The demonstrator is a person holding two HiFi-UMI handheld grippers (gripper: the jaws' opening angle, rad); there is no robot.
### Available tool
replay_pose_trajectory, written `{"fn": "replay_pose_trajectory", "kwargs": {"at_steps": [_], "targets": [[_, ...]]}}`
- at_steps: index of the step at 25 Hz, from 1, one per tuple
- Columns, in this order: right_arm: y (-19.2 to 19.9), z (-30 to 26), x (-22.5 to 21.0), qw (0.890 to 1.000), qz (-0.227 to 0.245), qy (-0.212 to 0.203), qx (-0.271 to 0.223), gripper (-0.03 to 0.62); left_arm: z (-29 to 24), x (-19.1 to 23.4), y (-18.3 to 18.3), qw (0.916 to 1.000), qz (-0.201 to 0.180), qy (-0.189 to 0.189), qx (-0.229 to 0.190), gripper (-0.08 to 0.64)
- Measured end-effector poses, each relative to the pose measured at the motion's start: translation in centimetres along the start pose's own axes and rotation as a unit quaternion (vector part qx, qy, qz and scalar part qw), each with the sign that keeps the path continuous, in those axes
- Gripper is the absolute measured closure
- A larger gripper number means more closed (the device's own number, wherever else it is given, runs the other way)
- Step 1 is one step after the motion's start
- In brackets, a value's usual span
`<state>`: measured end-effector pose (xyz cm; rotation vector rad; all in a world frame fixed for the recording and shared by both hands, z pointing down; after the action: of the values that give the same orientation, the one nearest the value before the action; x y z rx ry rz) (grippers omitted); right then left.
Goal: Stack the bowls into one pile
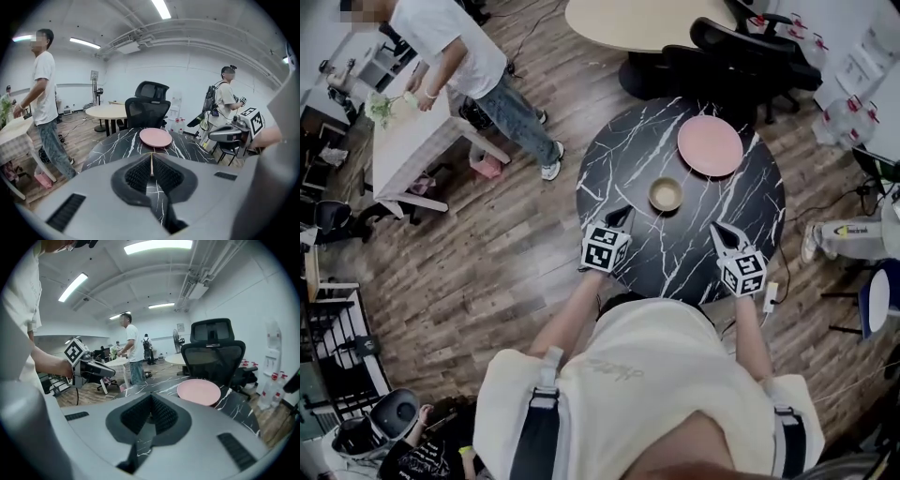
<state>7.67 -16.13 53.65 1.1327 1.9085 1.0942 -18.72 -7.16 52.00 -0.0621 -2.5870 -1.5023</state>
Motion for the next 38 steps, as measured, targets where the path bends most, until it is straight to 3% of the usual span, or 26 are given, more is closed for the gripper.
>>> {"fn": "replay_pose_trajectory", "kwargs": {"at_steps": [11,23,38], "targets": [[-4.3,2.3,-0.4,0.998,0.001,0.026,-0.06,0.588,2.0,-1.5,-5.0,0.9976,-0.017,0.017,-0.065,0.532],[-11.4,6.4,-0.2,0.99,0.039,0.054,-0.122,0.588,4.8,-3.3,-11.3,0.9892,-0.036,0.031,-0.138,0.532],[-15.5,9.2,-0.6,0.983,0.068,0.069,-0.155,0.588,6.7,-4.6,-15.6,0.981,-0.052,0.033,-0.184,0.532]]}}
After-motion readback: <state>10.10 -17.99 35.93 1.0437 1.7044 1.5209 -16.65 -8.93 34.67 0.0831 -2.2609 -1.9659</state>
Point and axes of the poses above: the fingertips, and each gripper's own axes: z backward along the fingers, x to its left, y out of its underside, the point moved 6 cm from there along z, backward along the fingers, and after that the axes turned 2 degrees about -y, right-handed, at the moved point
